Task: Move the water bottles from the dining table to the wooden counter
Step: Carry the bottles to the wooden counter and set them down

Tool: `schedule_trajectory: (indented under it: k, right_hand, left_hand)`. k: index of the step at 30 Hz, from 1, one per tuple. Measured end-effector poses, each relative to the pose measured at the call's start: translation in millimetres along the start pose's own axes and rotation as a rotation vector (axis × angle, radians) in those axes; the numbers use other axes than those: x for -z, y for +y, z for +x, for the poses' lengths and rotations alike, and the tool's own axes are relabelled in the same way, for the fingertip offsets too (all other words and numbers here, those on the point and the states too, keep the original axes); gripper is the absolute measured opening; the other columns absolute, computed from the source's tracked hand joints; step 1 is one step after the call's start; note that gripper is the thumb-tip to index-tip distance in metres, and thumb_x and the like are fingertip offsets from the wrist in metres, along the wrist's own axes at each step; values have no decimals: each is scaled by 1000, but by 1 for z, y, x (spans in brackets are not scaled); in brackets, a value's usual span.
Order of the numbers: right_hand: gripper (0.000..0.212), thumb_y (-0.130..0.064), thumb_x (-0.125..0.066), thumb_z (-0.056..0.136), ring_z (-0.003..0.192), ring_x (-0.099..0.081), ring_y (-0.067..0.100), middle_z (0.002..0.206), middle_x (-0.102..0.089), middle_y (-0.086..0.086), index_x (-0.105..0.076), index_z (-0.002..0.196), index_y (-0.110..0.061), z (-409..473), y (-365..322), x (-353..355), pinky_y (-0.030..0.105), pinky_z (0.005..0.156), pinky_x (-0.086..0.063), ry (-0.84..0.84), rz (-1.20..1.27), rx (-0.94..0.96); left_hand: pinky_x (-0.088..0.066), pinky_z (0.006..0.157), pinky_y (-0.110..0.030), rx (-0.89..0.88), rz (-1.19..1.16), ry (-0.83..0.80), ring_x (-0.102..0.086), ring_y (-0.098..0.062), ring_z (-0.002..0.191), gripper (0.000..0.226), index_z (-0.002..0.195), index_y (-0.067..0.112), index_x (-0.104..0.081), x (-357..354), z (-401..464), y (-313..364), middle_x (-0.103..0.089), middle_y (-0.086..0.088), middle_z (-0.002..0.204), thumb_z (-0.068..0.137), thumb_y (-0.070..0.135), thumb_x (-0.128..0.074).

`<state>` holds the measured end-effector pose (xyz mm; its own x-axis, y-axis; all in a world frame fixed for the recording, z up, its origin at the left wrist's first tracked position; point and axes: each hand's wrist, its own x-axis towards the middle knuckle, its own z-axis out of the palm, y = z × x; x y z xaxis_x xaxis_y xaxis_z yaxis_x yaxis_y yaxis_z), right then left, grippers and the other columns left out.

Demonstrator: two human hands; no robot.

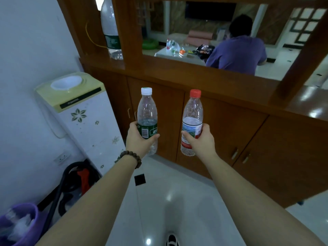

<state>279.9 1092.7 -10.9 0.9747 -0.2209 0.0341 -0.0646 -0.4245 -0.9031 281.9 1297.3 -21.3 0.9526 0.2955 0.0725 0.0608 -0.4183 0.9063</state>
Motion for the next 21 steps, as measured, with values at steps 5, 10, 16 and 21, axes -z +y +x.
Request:
schedule_trajectory:
  k: [5, 10, 16, 21]
  right_hand:
    - [61, -36, -74, 79, 118, -57, 21, 129, -56, 4, -42, 126, -15, 100, -39, -21, 32, 90, -50, -27, 6, 41]
    - [62, -37, -74, 78, 119, -56, 19, 128, -56, 2, -42, 127, -17, 181, -74, -48, 29, 87, -49, -31, -9, 95]
    - [61, -37, -75, 77, 117, -57, 19, 125, -58, 2, -43, 125, -17, 264, -103, -85, 29, 89, -51, 6, -1, 154]
    - [63, -39, -75, 77, 116, -57, 19, 126, -58, 3, -42, 126, -16, 339, -129, -125, 28, 88, -49, 84, 1, 164]
  left_hand:
    - [-48, 89, -31, -40, -3, 55, -56, -19, 114, 74, 128, 13, -41, -7, 99, 31, -56, -3, 125, 69, 25, -83]
    - [-44, 85, -23, -95, -2, 101, -52, -9, 105, 74, 128, 13, -41, 0, 186, 53, -56, -2, 124, 69, 27, -83]
    - [-45, 84, -22, -162, -22, 103, -56, -13, 110, 76, 128, 15, -42, 8, 292, 64, -58, 0, 124, 67, 33, -84]
    - [-43, 88, -22, -244, -27, 76, -55, -14, 114, 76, 129, 14, -42, 10, 393, 73, -57, -1, 127, 68, 32, -84]
